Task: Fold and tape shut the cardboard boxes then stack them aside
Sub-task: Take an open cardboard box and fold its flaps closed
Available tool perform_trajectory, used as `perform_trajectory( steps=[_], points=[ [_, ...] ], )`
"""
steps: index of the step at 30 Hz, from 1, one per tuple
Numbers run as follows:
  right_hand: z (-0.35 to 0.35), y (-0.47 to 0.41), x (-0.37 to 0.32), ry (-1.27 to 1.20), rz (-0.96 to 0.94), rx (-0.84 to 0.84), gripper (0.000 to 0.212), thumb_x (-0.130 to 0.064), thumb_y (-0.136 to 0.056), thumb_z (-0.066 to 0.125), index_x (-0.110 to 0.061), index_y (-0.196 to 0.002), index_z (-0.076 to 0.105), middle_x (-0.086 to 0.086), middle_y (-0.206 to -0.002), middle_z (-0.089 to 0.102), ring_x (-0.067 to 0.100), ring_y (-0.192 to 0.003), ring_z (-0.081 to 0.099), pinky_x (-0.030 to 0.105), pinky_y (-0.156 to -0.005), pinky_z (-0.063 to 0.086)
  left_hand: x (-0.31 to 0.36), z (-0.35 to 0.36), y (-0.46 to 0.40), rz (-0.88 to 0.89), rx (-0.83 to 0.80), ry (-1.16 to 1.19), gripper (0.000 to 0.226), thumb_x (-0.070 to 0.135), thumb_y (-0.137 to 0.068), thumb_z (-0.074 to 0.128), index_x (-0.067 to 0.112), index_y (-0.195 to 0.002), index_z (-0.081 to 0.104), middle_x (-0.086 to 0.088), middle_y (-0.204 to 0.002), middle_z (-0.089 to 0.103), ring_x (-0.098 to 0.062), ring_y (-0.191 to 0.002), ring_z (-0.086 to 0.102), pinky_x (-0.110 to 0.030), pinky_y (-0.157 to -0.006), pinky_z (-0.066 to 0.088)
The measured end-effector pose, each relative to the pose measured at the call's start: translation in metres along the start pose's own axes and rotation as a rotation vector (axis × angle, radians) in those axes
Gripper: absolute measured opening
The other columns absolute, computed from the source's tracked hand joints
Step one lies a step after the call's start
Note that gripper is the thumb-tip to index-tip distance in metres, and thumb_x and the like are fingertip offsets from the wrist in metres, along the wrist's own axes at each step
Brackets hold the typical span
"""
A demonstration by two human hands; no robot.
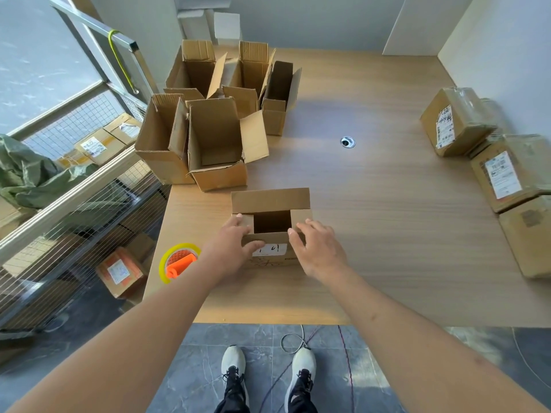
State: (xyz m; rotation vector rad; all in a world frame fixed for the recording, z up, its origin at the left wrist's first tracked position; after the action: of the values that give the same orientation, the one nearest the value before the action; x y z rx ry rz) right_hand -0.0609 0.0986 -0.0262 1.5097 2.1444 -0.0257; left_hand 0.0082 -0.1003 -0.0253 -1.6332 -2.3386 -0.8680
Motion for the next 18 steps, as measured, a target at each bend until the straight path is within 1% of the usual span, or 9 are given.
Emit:
perform_trajectory(
  steps=[3, 5, 7, 9, 11, 14, 15, 16, 18],
  points=[
    [0.002, -0.005, 0.009, 0.009, -0.025, 0.023, 0.056, -0.05, -0.105, 0.045, -0.019, -0.152, 0.042, 0.001, -0.147, 0.049, 0.025, -0.132, 0.043, 0.041, -0.106, 0.045, 0.001, 0.004, -0.005, -0.017, 0.112, 0.037, 0.059, 0.052, -0.092, 0.07, 0.012, -0.135, 0.064, -0.001, -0.149, 0.044, -0.024, -0.124, 0.054, -0.043, -0.099, 0.052],
    [0.006, -0.008, 0.014, 0.016, -0.027, 0.028, 0.058, -0.039, -0.103, 0.056, -0.02, -0.155, 0.037, 0.0, -0.144, 0.046, 0.025, -0.128, 0.042, 0.041, -0.105, 0.046, -0.002, 0.009, -0.008, -0.017, 0.172, 0.062, 0.059, 0.051, -0.087, 0.076, 0.014, -0.132, 0.065, 0.001, -0.138, 0.048, -0.025, -0.116, 0.057, -0.045, -0.096, 0.053],
    [0.01, -0.011, 0.014, -0.011, -0.018, 0.056, 0.062, -0.034, -0.101, 0.061, -0.023, -0.155, 0.035, 0.0, -0.142, 0.042, 0.025, -0.126, 0.041, 0.038, -0.102, 0.047, -0.005, 0.014, -0.01, -0.018, 0.216, 0.079, 0.062, 0.049, -0.084, 0.079, 0.016, -0.134, 0.061, 0.001, -0.135, 0.048, -0.027, -0.115, 0.056, -0.045, -0.097, 0.051],
    [0.012, -0.015, 0.012, -0.076, 0.004, 0.094, 0.068, -0.032, -0.098, 0.065, -0.027, -0.157, 0.032, 0.001, -0.144, 0.038, 0.024, -0.128, 0.04, 0.036, -0.101, 0.046, -0.008, 0.018, -0.011, -0.018, 0.257, 0.102, 0.073, 0.048, -0.083, 0.081, 0.018, -0.143, 0.052, 0.0, -0.138, 0.047, -0.026, -0.12, 0.054, -0.044, -0.099, 0.05],
    [0.013, -0.021, 0.011, -0.179, 0.053, 0.114, 0.081, -0.029, -0.095, 0.07, -0.032, -0.16, 0.021, 0.003, -0.153, 0.03, 0.025, -0.138, 0.033, 0.038, -0.109, 0.04, -0.011, 0.02, -0.012, -0.003, 0.287, 0.117, 0.082, 0.048, -0.081, 0.082, 0.021, -0.15, 0.045, 0.0, -0.139, 0.048, -0.026, -0.12, 0.053, -0.045, -0.099, 0.051],
    [0.014, -0.035, 0.009, -0.311, 0.108, 0.075, 0.108, -0.016, -0.09, 0.076, -0.042, -0.161, -0.001, 0.002, -0.17, 0.007, 0.027, -0.154, 0.014, 0.039, -0.122, 0.023, -0.017, 0.023, -0.012, 0.024, 0.304, 0.12, 0.083, 0.051, -0.081, 0.081, 0.025, -0.15, 0.044, 0.002, -0.134, 0.052, -0.027, -0.113, 0.056, -0.047, -0.095, 0.052],
    [0.014, -0.04, 0.008, -0.355, 0.099, 0.041, 0.116, -0.008, -0.088, 0.075, -0.049, -0.159, -0.007, -0.001, -0.171, 0.0, 0.026, -0.156, 0.01, 0.04, -0.122, 0.024, -0.018, 0.024, -0.012, 0.031, 0.315, 0.126, 0.083, 0.051, -0.081, 0.081, 0.025, -0.15, 0.044, 0.002, -0.133, 0.053, -0.027, -0.113, 0.056, -0.047, -0.094, 0.052],
    [0.013, -0.045, 0.006, -0.398, 0.078, 0.008, 0.124, 0.0, -0.085, 0.074, -0.058, -0.154, -0.011, -0.004, -0.172, -0.004, 0.026, -0.157, 0.007, 0.04, -0.122, 0.029, -0.019, 0.025, -0.011, 0.036, 0.326, 0.138, 0.084, 0.051, -0.08, 0.082, 0.024, -0.15, 0.044, 0.002, -0.133, 0.054, -0.026, -0.113, 0.056, -0.047, -0.094, 0.052],
    [0.012, -0.052, 0.003, -0.455, 0.025, -0.029, 0.135, 0.011, -0.08, 0.07, -0.07, -0.146, -0.014, -0.007, -0.171, -0.007, 0.026, -0.157, 0.006, 0.045, -0.114, 0.043, -0.019, 0.025, -0.009, 0.041, 0.34, 0.168, 0.083, 0.05, -0.08, 0.082, 0.023, -0.15, 0.045, 0.002, -0.134, 0.056, -0.023, -0.117, 0.056, -0.045, -0.094, 0.052]
  ],
)
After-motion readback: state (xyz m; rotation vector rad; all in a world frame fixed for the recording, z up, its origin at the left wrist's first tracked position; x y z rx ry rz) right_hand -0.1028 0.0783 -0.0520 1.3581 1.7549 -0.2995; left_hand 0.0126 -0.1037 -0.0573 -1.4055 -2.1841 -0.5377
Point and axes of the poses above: each hand's wrist, its own y-axis away from the middle knuckle, its own z-axis out of the palm, x = y × z, the point moved 2 cm from there along -y, towards the middle knuckle
